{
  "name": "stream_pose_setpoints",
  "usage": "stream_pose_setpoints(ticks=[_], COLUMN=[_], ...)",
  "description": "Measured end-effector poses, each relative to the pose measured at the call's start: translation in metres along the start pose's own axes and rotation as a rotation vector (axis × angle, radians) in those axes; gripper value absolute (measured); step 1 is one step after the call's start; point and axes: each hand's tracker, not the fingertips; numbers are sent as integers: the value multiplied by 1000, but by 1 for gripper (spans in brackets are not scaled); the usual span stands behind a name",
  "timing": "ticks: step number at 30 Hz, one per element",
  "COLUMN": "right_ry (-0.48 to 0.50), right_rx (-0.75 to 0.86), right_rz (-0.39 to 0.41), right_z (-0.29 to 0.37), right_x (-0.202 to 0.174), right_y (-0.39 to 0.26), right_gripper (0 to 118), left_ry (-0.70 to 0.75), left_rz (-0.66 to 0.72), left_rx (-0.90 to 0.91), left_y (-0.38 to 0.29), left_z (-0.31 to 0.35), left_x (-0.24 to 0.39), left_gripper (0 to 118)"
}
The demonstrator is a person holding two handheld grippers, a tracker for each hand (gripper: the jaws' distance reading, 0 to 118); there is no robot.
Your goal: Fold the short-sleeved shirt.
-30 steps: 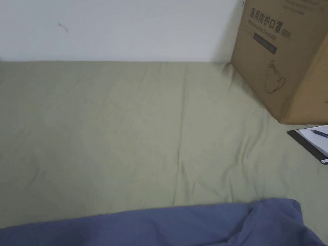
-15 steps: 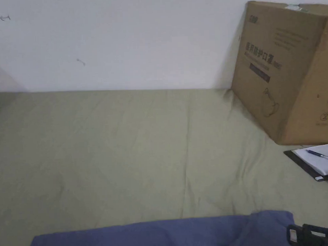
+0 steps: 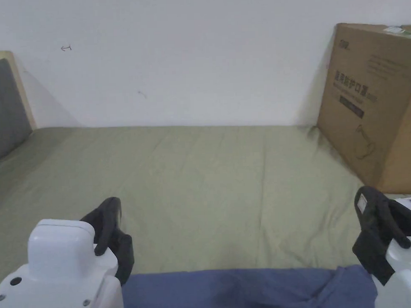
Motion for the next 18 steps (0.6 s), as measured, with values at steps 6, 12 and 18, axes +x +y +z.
stream_pose_setpoints(ticks=[6,12,18], right_ry=[-12,33,118], right_rx=[-35,-135,-332], right_rz=[3,9,17], right_z=[5,9,-4], right_x=[8,14,0], right_y=[1,3,-21], right_gripper=[0,0,0], left_ry=[70,-190,-228], left_rz=[35,362,661], left_rx=[0,-541,-911], left_y=[0,-20,-128], left_z=[6,-52,-107], left_x=[-16,-123,-214], left_gripper=[0,0,92])
